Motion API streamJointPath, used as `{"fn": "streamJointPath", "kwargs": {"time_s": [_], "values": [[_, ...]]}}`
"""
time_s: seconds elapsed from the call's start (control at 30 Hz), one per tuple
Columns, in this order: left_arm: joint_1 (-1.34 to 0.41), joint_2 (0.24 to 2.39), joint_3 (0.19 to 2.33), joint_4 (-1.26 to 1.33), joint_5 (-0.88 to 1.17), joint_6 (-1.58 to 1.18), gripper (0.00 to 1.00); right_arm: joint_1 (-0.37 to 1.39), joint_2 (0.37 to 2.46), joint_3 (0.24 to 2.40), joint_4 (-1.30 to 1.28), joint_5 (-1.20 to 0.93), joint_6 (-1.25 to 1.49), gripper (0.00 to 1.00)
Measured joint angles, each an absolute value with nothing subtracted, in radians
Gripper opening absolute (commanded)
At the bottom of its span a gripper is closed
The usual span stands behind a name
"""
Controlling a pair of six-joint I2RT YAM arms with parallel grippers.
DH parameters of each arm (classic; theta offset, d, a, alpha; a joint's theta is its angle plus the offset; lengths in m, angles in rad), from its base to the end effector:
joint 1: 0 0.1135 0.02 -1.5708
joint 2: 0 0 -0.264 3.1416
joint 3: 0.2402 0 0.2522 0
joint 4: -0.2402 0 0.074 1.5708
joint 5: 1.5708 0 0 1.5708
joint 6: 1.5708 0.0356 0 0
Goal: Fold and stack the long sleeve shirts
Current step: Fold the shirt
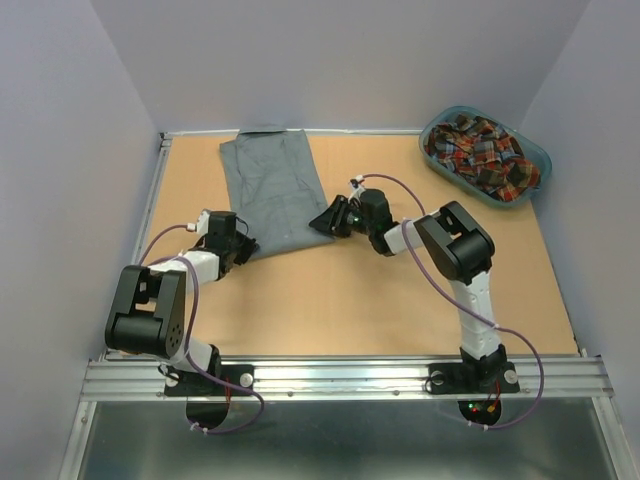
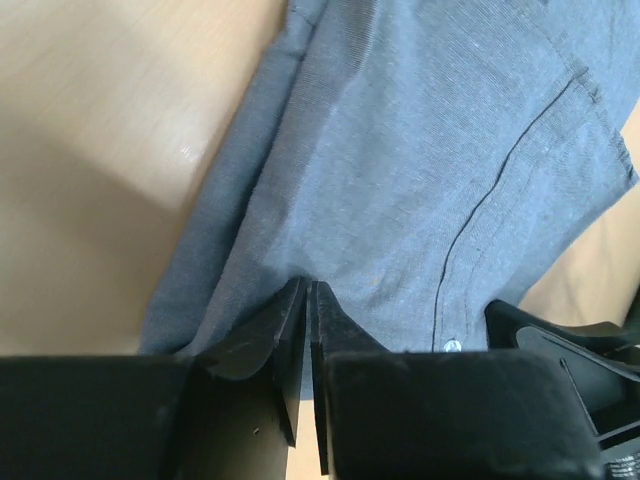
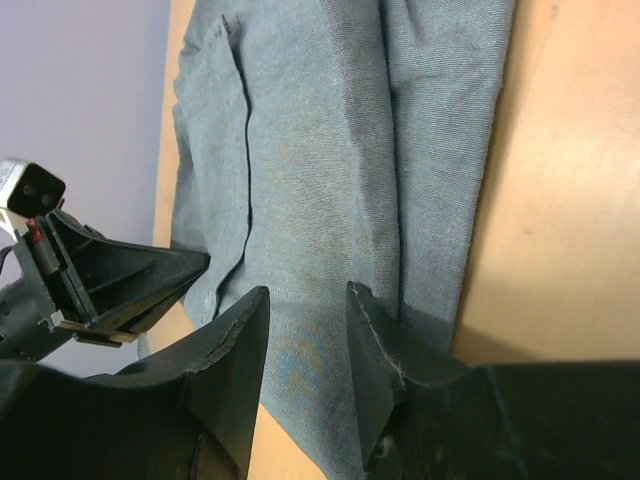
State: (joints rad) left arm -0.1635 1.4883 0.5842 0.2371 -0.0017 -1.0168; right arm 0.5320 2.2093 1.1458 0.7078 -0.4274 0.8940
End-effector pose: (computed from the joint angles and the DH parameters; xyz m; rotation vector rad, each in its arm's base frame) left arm 0.2792 -0.0460 0.1534 -0.9591 2.1076 -0.6238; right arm 0.3791 0.2402 0.1035 0.0670 2.1443 1.3130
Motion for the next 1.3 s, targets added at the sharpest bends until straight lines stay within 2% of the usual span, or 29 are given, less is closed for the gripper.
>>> {"fn": "streamJointPath", "kwargs": {"time_s": [0.17,0.3,0.33,0.47,0.6,0.73,0.97,1.07,1.1,1.17,1.2,1.3], "values": [[-0.154,1.434,0.577,0.172,-0.008,-1.059,0.28,0.52,2.193,1.128,0.719,-0.416,0.888,0.44],[-0.122,1.354,0.572,0.102,-0.031,-1.063,0.4,0.511,2.161,1.119,0.676,-0.391,0.86,0.5],[-0.119,1.342,0.573,0.092,-0.038,-1.059,0.41,0.509,2.149,1.119,0.654,-0.384,0.843,0.55],[-0.106,1.323,0.625,0.054,-0.046,-0.976,0.41,0.505,2.084,1.119,0.566,-0.36,0.791,0.62],[-0.106,1.351,0.69,0.085,-0.027,-0.905,0.33,0.504,1.974,1.119,0.466,-0.339,0.726,0.64],[-0.104,1.452,0.768,0.125,-0.02,-0.858,0.31,0.504,1.863,1.101,0.402,-0.333,0.68,0.65],[-0.08,1.675,0.852,0.136,-0.019,-0.847,0.32,0.504,1.638,0.932,0.342,-0.316,0.635,0.65],[-0.055,1.69,0.855,0.129,-0.017,-0.852,0.4,0.504,1.561,0.854,0.292,-0.297,0.617,0.66],[-0.047,1.684,0.858,0.117,-0.021,-0.851,0.46,0.504,1.531,0.825,0.276,-0.286,0.61,0.66],[-0.039,1.67,0.859,0.091,-0.036,-0.848,0.53,0.504,1.482,0.79,0.237,-0.27,0.599,0.66],[-0.036,1.659,0.859,0.078,-0.045,-0.846,0.6,0.504,1.458,0.776,0.223,-0.261,0.595,0.66],[-0.033,1.583,0.859,0.007,-0.081,-0.839,0.68,0.504,1.382,0.744,0.183,-0.237,0.582,0.66]]}}
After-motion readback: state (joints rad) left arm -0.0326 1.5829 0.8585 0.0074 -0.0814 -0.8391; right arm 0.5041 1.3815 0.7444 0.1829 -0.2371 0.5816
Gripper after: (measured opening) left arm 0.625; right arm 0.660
